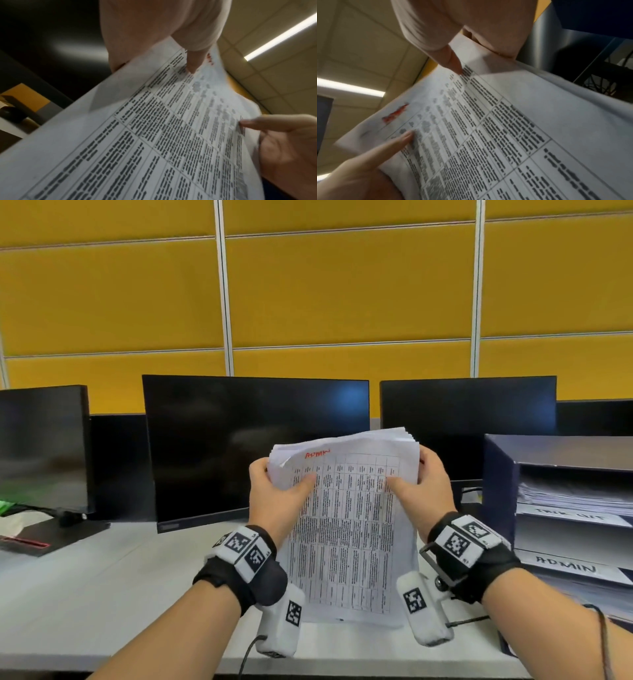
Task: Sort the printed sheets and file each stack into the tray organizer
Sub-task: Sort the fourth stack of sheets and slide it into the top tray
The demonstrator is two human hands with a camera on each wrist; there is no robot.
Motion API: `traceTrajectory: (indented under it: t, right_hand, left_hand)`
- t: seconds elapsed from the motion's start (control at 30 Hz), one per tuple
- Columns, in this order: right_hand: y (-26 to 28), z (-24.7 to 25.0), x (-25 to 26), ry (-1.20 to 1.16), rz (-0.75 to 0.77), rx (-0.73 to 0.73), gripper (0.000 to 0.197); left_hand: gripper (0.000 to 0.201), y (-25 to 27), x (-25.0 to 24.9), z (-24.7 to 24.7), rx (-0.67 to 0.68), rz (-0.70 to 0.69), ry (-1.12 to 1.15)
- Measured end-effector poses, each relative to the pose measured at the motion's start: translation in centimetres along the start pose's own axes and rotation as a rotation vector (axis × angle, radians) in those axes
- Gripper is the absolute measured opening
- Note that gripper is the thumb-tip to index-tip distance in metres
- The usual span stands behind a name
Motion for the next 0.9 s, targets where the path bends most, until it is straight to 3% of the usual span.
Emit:
traceTrajectory:
  t: [0.07,0.2,0.3,0.43,0.5,0.63,0.77,0.9]
  right_hand:
    - [0.2,-0.1,0.0,0.005,-0.003,0.019,0.054]
    - [1.1,-1.1,1.3,0.081,0.104,0.058,0.044]
    - [1.1,-1.0,1.3,0.040,0.128,0.022,0.045]
    - [1.6,-1.4,-1.7,0.061,-0.054,0.080,0.045]
    - [1.8,-1.1,-2.0,0.073,-0.071,0.045,0.040]
    - [1.8,-0.5,-1.5,0.025,-0.042,-0.034,0.046]
    - [2.1,-1.4,-1.0,0.095,-0.064,0.123,0.050]
    - [1.6,-0.5,-1.3,0.111,-0.080,0.096,0.041]
  left_hand:
    - [0.052,0.3,-0.4,-0.1,-0.003,-0.018,0.000]
    - [0.020,1.1,-1.2,-0.9,-0.021,-0.084,-0.141]
    - [0.024,1.4,-1.5,-0.8,-0.030,-0.089,-0.107]
    - [0.049,2.5,-0.2,-0.5,0.100,0.054,-0.113]
    - [0.054,2.7,-0.2,-0.3,0.106,0.064,-0.127]
    - [0.046,1.9,-0.4,0.5,-0.012,0.015,-0.098]
    - [0.045,2.6,0.1,-0.4,0.143,0.074,-0.183]
    - [0.042,2.5,-0.6,0.4,0.078,0.041,-0.154]
Point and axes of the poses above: each hand's wrist, its own y-axis away from the middle knuckle, its own z-axis out of the back of the hand, x = y × z, the point moved 5 cm from there along -y, towards the middle knuckle, and after that the axes turned 3 degrees about y, right-handed, at the moved point
